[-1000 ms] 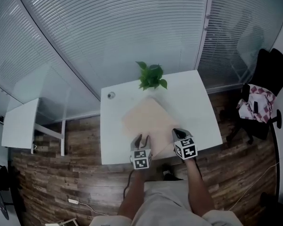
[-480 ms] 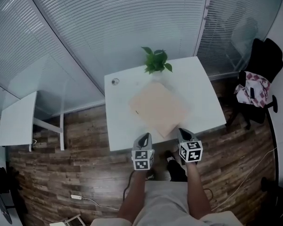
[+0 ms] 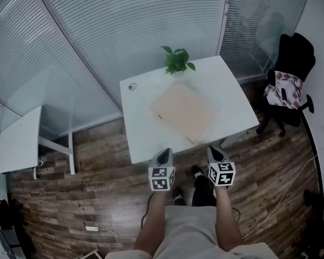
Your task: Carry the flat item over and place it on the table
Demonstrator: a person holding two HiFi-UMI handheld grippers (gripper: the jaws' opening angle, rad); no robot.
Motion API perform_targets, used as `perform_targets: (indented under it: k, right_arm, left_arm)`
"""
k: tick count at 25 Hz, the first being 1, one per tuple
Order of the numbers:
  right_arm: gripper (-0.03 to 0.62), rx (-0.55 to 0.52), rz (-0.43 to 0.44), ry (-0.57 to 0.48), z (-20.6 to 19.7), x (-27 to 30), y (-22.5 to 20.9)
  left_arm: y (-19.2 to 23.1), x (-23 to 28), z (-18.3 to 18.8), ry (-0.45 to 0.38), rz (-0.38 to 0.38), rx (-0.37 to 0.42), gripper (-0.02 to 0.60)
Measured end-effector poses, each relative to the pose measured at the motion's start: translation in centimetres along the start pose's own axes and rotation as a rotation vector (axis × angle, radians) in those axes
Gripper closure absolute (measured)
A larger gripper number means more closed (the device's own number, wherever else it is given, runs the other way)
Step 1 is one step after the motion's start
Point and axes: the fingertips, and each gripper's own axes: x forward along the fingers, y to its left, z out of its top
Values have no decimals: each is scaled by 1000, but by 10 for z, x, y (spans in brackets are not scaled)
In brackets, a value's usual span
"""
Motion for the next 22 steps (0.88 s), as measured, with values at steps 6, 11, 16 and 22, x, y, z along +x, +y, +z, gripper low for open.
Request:
perform_targets:
  k: [6, 11, 16, 22]
  right_arm:
    - [592, 31, -2, -38, 1, -13, 9]
    - [592, 20, -21, -52, 2, -19, 10]
    - [593, 17, -47, -26, 5, -19, 7]
    - [594, 4, -49, -37, 15, -23, 4]
  left_arm:
    - [2, -11, 13, -28, -21, 24, 574]
    - [8, -15, 11, -26, -28, 30, 574]
    - [10, -14, 11, -21, -48, 30, 574]
    - [7, -12, 16, -31, -64, 23, 574]
